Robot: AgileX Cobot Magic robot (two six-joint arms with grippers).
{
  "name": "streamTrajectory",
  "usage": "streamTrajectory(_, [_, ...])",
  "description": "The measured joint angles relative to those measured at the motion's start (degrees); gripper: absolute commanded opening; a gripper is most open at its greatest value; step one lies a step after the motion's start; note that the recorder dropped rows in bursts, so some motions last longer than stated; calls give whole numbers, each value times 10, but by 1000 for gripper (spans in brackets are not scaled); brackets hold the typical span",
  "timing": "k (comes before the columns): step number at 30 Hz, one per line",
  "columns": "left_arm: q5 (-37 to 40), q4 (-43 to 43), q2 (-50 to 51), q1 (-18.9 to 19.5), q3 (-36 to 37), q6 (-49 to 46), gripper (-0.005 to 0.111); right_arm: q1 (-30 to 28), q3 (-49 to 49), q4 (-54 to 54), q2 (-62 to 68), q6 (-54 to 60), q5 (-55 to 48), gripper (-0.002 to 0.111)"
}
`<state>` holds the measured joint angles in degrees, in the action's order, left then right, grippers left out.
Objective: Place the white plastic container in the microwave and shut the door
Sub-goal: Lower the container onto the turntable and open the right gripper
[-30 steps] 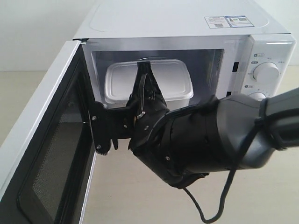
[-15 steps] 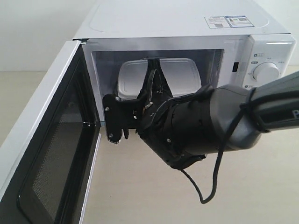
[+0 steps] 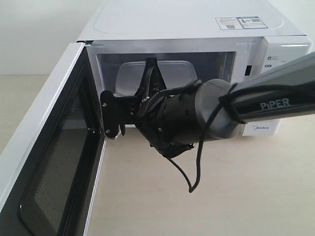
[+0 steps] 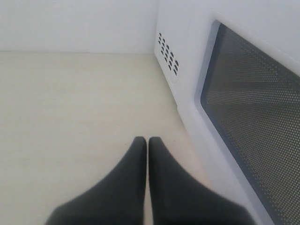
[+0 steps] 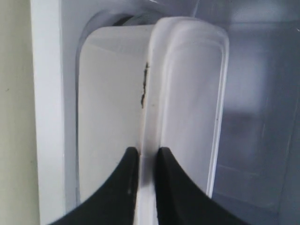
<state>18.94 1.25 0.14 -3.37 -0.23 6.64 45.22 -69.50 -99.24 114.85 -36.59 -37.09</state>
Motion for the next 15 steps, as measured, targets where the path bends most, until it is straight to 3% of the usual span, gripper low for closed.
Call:
streamTrajectory(11, [0,0,0,0,0,0,4,-24,-18,0,15,12,18,0])
streamTrajectory(15, [0,0,0,0,0,0,4,-26,-18,-2,15,15,31,12])
